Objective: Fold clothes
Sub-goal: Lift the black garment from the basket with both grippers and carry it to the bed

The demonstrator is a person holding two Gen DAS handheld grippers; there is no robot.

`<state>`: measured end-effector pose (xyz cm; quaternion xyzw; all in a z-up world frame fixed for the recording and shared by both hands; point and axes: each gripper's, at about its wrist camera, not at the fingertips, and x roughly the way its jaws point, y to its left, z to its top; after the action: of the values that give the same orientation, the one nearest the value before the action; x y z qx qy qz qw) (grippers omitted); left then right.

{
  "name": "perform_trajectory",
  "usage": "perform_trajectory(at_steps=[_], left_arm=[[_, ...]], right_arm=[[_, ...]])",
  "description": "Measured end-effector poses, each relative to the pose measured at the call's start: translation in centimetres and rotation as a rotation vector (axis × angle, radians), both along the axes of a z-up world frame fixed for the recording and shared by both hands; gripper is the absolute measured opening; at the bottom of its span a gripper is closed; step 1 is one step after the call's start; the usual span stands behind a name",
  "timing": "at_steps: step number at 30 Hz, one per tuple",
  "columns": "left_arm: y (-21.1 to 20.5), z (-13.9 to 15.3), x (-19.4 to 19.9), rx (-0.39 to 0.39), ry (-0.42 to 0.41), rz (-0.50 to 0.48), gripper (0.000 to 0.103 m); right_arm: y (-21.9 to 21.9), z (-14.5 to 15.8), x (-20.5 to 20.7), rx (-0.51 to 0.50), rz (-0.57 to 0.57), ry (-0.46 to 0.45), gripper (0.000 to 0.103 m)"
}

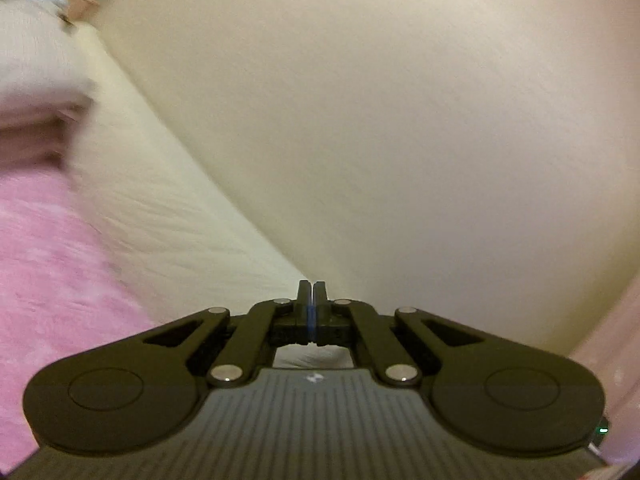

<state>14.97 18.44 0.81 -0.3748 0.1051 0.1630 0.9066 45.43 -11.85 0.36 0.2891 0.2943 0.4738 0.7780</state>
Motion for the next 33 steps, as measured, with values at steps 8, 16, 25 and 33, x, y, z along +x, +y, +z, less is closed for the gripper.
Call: perform_trajectory(at_steps=[8,16,25,33], left_arm=[[0.3,-7.8,-7.8,-0.160,0.202,0.077,0.000],[3.3,-8.2,-18.0,-0.195,0.193,0.172,0.000],[3.9,-2.6,-36.8,-0.100,0.221,0.519,0.000],[0.0,-0.3,-51.8,-0.072,0.315,0.880,0.001]], right_arm=[[7.9,0.3,-3.4,-0.075,0.092,-0.033,0.006],[15.1,5.9,-14.1,-0.017,0.320,-0.179,0.006],[24.0,13.9,-28.4,0.260,0.687,-0.202,0.006],[31.5,17.2,-41.7,0.232,1.060,-0.197,0.014]])
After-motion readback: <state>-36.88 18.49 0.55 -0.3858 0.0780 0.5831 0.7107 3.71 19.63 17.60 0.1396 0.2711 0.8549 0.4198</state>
